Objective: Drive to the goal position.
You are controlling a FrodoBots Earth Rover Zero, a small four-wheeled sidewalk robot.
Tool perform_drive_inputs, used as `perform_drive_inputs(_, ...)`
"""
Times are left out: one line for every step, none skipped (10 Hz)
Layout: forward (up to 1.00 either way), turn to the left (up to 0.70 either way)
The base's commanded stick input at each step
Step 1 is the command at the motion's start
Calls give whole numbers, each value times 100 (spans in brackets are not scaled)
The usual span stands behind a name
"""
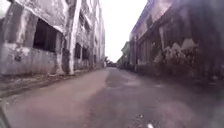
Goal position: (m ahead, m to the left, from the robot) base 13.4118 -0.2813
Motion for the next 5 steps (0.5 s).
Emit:
perform_drive_inputs(100,0)
perform_drive_inputs(100,0)
perform_drive_inputs(100,0)
perform_drive_inputs(100,-15)
perform_drive_inputs(100,-33)
